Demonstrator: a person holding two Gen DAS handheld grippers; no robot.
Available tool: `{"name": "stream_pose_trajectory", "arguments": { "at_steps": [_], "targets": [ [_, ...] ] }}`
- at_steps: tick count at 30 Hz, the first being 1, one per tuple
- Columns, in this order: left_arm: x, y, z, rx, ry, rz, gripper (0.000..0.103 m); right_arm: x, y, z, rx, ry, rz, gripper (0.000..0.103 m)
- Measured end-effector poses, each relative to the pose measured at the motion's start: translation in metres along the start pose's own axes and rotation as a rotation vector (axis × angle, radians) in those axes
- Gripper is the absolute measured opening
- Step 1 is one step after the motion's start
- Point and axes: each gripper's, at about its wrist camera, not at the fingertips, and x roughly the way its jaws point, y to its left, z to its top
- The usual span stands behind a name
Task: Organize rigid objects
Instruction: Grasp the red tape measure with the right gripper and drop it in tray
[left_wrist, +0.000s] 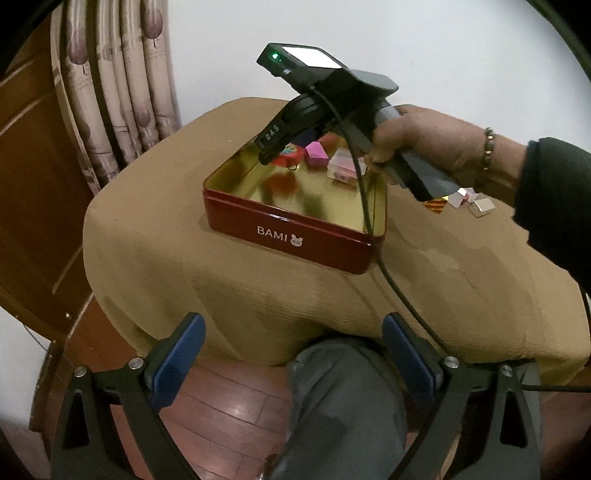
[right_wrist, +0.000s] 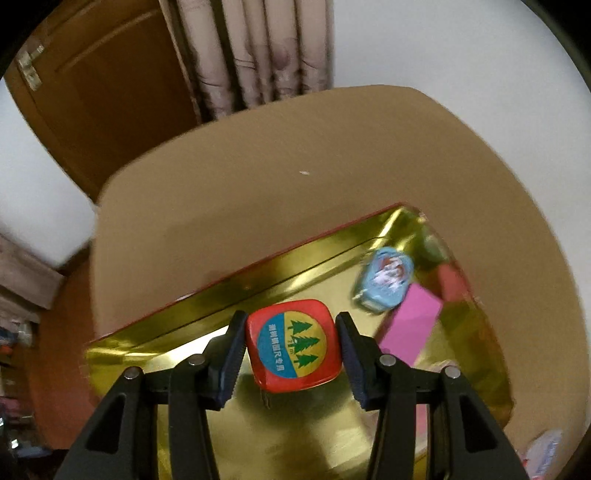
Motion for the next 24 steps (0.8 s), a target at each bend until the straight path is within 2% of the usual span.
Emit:
{"name": "stream_pose_trajectory", "arguments": {
  "at_steps": [2,8,12,14,15,16,17,19,21,24],
  "targets": [
    [0.001,-0.001,-0.001,0.005,0.005,0.006,0.095,0.003,-0.004,0.001,0.019,-0.004,0.039,0.049],
    [0.004,-0.005,-0.004,0.015,0.018,0.009,0.095,0.0,-0.008,-0.001,0.048,-0.04,0.049,0.049],
    [0.007,-0.005,-0.005,-0.001,0.026,0.016,0.095,-0.025,-0.014,-0.004,0.088,-0.114,0.042,0.049],
    [0.007,-0.004,-0.005,-0.006,0.022,0.022,0.095,-0.053,-0.02,-0.017,0.12,-0.212,0.035,0.049],
    [0.006,-0.005,-0.006,-0.005,0.02,0.019,0.095,-0.077,-0.025,-0.032,0.149,-0.29,-0.003,0.049],
    [0.006,-0.006,-0.006,-0.004,0.019,0.015,0.095,-0.09,-0.029,-0.043,0.172,-0.33,-0.026,0.049],
    [0.004,-0.007,-0.006,-0.001,0.015,0.009,0.095,-0.114,-0.038,-0.068,0.226,-0.407,-0.058,0.049],
    [0.001,-0.013,-0.008,0.014,0.005,0.001,0.095,-0.143,-0.051,-0.112,0.297,-0.493,-0.124,0.05],
    [-0.002,-0.024,-0.01,0.045,0.001,-0.011,0.095,-0.167,-0.066,-0.17,0.364,-0.538,-0.271,0.054],
    [-0.008,-0.043,-0.01,0.096,-0.009,-0.05,0.095,-0.183,-0.096,-0.252,0.451,-0.52,-0.497,0.06]
  ]
}}
